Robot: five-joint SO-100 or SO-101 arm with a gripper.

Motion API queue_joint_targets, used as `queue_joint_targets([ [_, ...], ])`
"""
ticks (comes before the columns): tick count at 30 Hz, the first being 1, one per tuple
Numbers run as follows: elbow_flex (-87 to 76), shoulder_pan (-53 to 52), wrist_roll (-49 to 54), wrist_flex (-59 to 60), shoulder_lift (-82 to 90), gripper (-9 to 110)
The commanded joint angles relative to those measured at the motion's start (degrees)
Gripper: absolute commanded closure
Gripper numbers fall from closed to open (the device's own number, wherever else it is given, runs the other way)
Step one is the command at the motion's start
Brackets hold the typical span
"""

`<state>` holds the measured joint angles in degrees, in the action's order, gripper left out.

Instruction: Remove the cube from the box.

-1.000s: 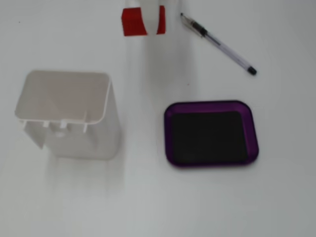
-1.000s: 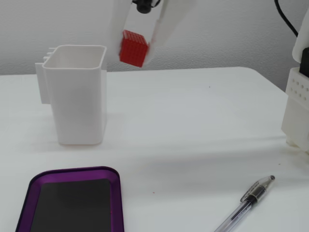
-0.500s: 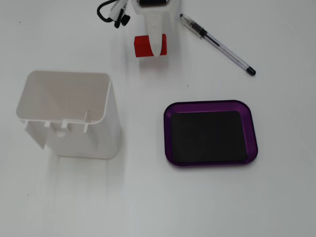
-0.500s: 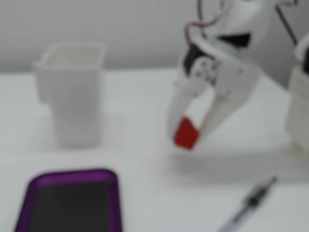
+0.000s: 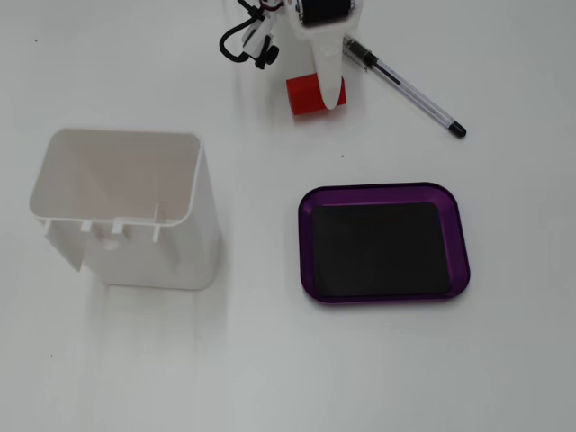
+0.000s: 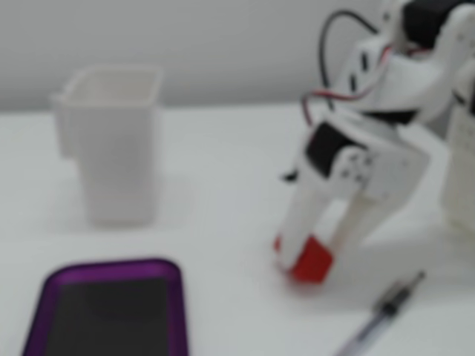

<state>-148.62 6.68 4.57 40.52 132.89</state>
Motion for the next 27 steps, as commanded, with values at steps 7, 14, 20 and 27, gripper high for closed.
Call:
queue_joint_targets([
  [7,1.32,0.0,-0.26,2.37,1.67,89],
  [14,10.28,-8.88,-0.44,12.39,9.14,89],
  [20,14.15,-14.33,0.26,23.38,26.72,88],
  [27,1.41,-16.44,0.18,30.32,53.26,88],
])
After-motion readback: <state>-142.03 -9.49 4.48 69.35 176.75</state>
